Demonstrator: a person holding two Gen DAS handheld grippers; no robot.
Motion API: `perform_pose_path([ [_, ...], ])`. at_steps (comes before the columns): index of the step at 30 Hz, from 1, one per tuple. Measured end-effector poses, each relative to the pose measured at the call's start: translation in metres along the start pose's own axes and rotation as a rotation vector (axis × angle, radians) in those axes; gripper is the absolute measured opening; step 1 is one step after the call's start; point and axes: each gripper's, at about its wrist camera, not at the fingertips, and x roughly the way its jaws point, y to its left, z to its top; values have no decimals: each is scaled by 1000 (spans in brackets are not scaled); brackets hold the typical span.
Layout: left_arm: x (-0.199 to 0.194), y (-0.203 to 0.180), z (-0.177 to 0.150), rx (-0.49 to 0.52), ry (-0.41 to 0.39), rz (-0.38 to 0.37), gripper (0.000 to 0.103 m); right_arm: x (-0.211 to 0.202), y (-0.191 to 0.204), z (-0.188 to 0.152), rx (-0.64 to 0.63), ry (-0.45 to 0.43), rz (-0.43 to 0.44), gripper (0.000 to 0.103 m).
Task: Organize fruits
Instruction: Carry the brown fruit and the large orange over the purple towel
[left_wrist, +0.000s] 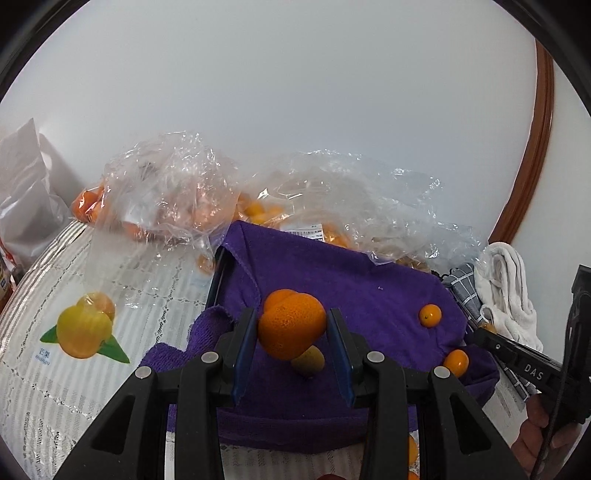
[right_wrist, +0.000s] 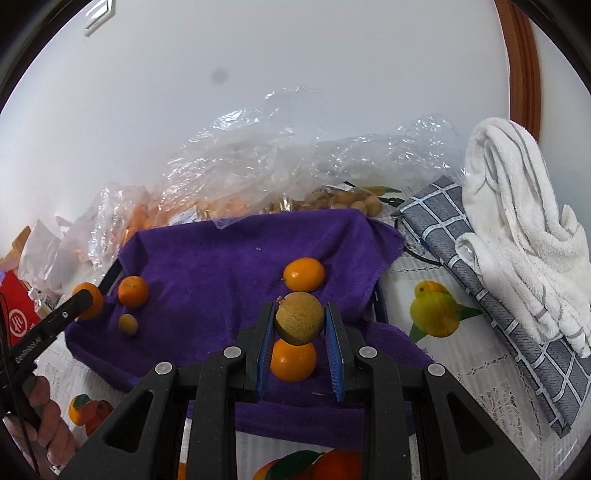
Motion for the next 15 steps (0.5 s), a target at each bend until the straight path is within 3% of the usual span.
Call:
perform_pose_path([
  [7,0,2,1,-9,2,-2,36,5,2,-3,-13,2,-13,26],
  [15,-6,20,8,-50,-25,30,36,-6,-5,0,-11,-53,-47,26],
])
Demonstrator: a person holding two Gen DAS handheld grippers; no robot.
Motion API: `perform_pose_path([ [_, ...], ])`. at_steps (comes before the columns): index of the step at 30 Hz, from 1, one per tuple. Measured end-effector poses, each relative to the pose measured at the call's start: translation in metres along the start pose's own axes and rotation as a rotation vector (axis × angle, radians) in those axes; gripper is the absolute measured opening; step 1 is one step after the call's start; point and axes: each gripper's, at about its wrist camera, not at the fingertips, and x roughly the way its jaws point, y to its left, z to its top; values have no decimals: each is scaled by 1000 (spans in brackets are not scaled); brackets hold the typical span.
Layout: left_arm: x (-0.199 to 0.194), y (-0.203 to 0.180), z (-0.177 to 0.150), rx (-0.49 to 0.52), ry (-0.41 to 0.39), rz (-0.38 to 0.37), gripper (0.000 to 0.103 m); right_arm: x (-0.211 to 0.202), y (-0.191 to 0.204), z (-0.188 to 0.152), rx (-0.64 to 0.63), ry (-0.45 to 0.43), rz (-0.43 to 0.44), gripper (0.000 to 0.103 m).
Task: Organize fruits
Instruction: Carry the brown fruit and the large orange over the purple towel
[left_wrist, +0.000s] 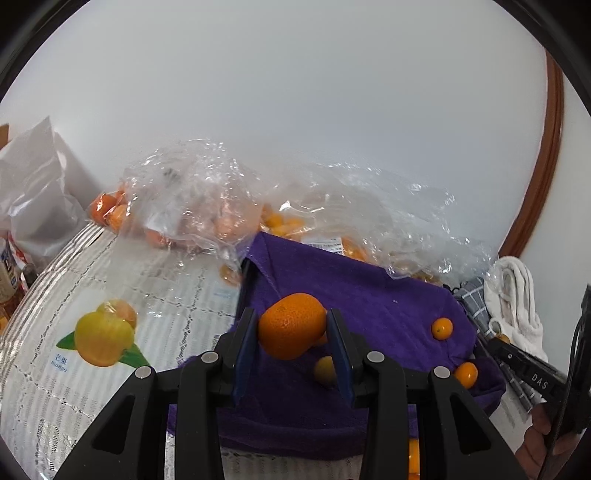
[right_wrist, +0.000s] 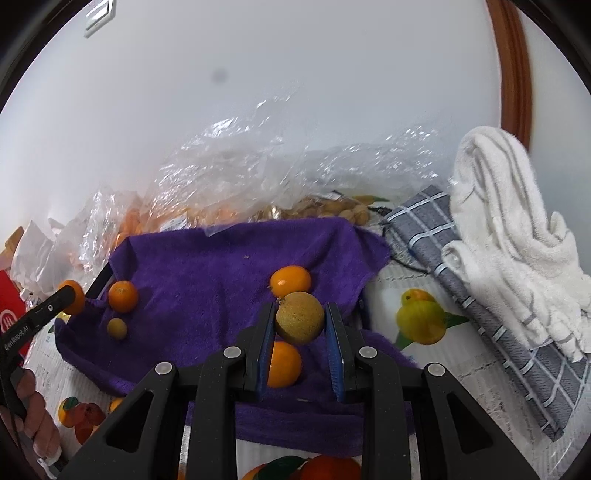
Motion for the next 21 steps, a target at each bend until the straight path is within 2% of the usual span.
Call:
perform_pose_path([
  [2,0,5,2,-22,2,-11,36,0,-2,0,-5,-11,-24,26],
  [5,1,9,2,-56,18,-44,36,3,-6,0,10,5,-11,26],
  [8,4,5,0,-46,33,-52,36,6,-4,-2,0,14,-11,26],
  [12,6,-4,-5,-13,42,-28,36,12,-7,-5,10,37,-5,26],
  [15,10,-12,-12,19,54,30,36,18,-11,-6,25,51,-10,26],
  [21,15,-17,-16,46,84,28,36,24,-13,-8,34,72,-8,26],
])
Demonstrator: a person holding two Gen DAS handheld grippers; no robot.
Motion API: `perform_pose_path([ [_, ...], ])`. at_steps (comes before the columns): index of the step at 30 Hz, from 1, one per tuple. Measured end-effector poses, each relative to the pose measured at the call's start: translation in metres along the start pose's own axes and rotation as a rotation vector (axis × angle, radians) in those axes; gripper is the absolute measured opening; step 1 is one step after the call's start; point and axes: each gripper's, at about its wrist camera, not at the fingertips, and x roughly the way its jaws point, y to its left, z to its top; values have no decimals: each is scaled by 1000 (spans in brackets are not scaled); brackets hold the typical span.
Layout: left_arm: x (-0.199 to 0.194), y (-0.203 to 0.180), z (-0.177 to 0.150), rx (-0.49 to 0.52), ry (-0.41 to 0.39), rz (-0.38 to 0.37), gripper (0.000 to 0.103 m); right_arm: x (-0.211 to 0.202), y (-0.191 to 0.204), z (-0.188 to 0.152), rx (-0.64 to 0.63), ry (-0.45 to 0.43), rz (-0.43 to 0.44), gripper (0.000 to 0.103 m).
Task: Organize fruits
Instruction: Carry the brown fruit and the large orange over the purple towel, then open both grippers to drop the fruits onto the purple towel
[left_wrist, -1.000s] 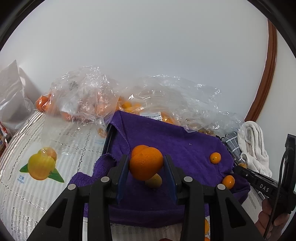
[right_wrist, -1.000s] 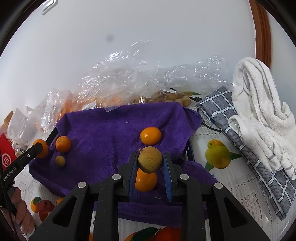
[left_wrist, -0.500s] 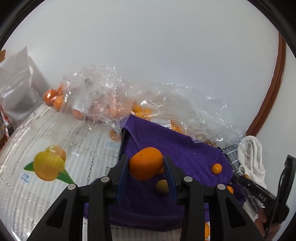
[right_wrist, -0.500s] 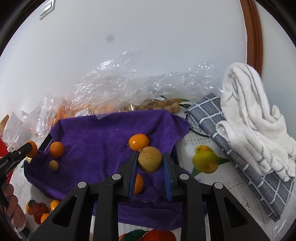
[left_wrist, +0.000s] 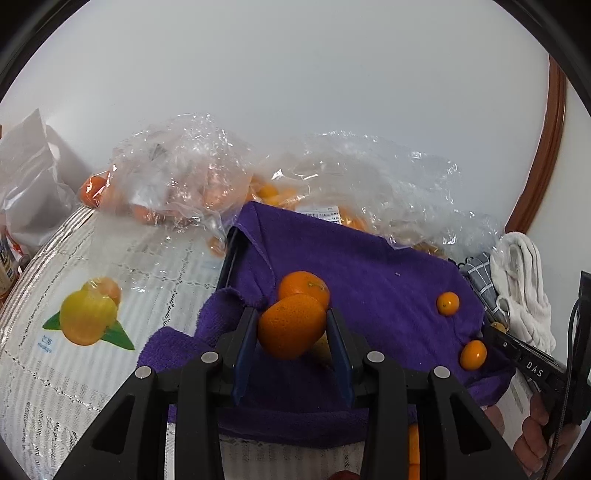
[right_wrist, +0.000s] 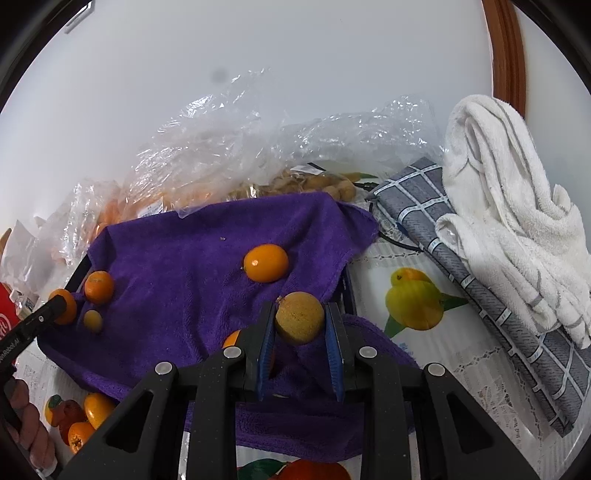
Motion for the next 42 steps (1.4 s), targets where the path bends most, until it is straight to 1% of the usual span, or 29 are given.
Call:
perform_pose_path([
  [9,7,4,-1,-18,35,14,36,3,3,-1,-9,15,1,26],
  [18,8,0,-1,3,49,17,36,1,0,-2,6,20,16,27],
  [19,9,-1,-1,2,50,19,36,1,0,-2,7,21,16,30],
  [21,9,-1,-1,2,51,23,36,-2,1,-3,5,20,22,38],
  [22,9,-1,-1,3,53,28,36,-2,2,-3,-2,19,24,46],
  [23,10,-1,-1,3,53,31,36,-4,3,-3,-10,14,22,49],
  [25,9,-1,-1,4,50,32,36,-9,7,-4,-33,-6,8,52],
  [27,7,-1,-1,6,42,32,37,-12,10,-5,-50,-14,4,56],
  [30,1,-2,0,9,5,23,45,-17,16,-5,-75,-28,5,57],
  [31,-1,-3,0,11,-4,16,46,-18,19,-5,-86,-28,1,57],
  [34,-6,-6,1,19,-23,7,46,-24,27,-6,-119,-33,4,57],
  [36,-10,-9,0,31,-46,-2,46,-30,31,-4,-119,-45,2,57],
  [39,-17,-13,1,42,-81,8,46,-47,36,-2,-103,-78,5,57],
  [41,-21,-14,2,39,-101,16,46,-57,39,-2,-112,-87,8,57],
  [42,-24,-13,3,34,-111,7,46,-64,41,-2,-118,-87,8,57],
])
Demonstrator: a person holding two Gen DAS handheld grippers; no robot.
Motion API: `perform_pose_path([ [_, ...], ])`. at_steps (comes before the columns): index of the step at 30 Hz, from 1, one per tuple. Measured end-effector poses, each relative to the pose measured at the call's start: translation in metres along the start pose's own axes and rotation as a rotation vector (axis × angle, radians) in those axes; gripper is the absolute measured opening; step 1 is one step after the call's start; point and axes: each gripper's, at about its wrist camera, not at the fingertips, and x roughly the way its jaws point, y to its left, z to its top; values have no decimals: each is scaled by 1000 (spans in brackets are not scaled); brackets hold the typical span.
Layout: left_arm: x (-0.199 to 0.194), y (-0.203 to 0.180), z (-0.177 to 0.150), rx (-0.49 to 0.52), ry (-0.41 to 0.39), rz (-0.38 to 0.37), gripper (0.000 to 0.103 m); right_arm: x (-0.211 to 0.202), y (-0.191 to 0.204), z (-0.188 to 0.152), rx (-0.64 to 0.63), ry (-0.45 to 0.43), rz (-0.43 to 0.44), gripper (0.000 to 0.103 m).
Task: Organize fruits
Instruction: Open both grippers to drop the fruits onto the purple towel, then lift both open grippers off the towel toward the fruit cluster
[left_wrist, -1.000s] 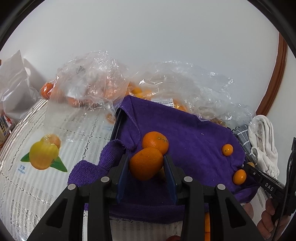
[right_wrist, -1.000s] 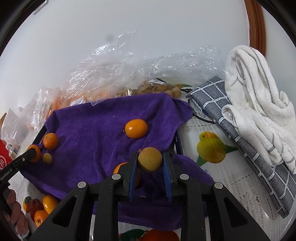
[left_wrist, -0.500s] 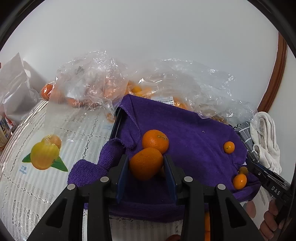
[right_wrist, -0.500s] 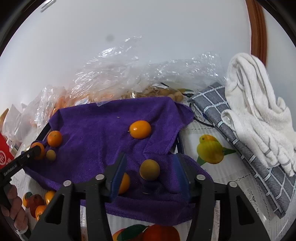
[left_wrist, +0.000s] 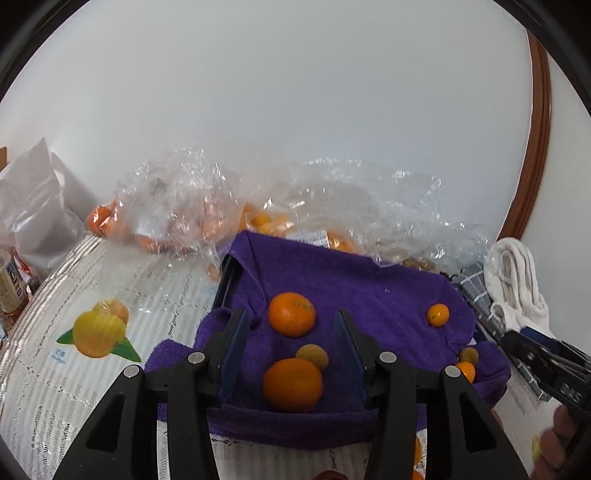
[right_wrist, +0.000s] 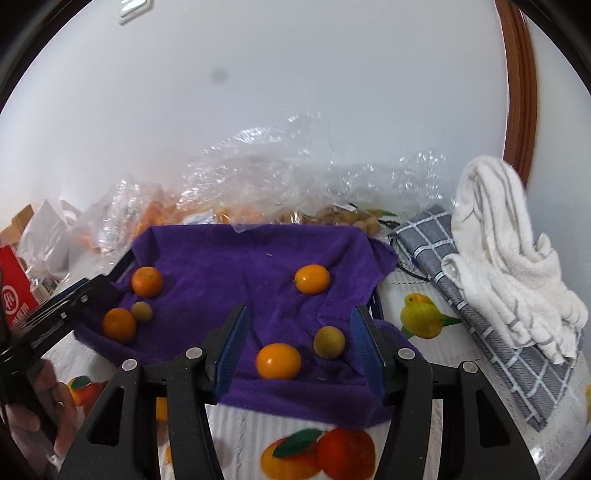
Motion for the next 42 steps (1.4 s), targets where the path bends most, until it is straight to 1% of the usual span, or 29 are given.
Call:
perform_pose_path([
  [2,-2,2,2,-16,-3,-13,46,-13,2,-2,-12,4,9,57],
  [5,-7,12,2,-71,0,-23,46,-27,3,-11,-16,27,18,57],
  [9,-19,28,-3,-134,23,-23,46,-42,3,-32,-20,64,17,57],
  [11,-28,36,-9,-149,32,-22,46,-47,2,-42,-18,91,20,57],
  [14,-45,47,-21,-144,67,-22,46,-51,1,-57,-18,117,33,57],
  [17,-63,58,-35,-129,93,-20,47,-49,2,-67,-17,141,42,57],
  [20,-72,62,-43,-100,117,-6,47,-44,5,-75,1,160,71,57],
  [21,-74,62,-47,-85,126,6,47,-42,7,-77,13,166,87,57],
  [24,-76,62,-52,-79,147,4,47,-37,18,-79,30,187,142,57],
  [26,-74,67,-53,-101,166,-17,47,-34,27,-81,14,196,171,57],
  [29,-69,73,-53,-139,190,-42,47,-28,42,-82,-26,204,186,57],
  [31,-68,76,-54,-156,199,-55,47,-21,52,-84,-50,225,204,57],
  [35,-66,79,-55,-179,202,-67,47,-7,66,-85,-98,251,182,56],
  [36,-67,79,-55,-183,202,-69,47,-2,68,-85,-110,260,181,56],
  [37,-67,79,-55,-184,199,-74,47,1,70,-85,-117,263,177,51],
  [38,-68,77,-56,-178,194,-78,47,3,71,-86,-121,265,172,42],
  [40,-69,70,-57,-138,188,-66,47,4,72,-87,-135,267,163,37],
  [42,-69,61,-58,-91,191,-66,46,2,69,-87,-141,267,180,37],
])
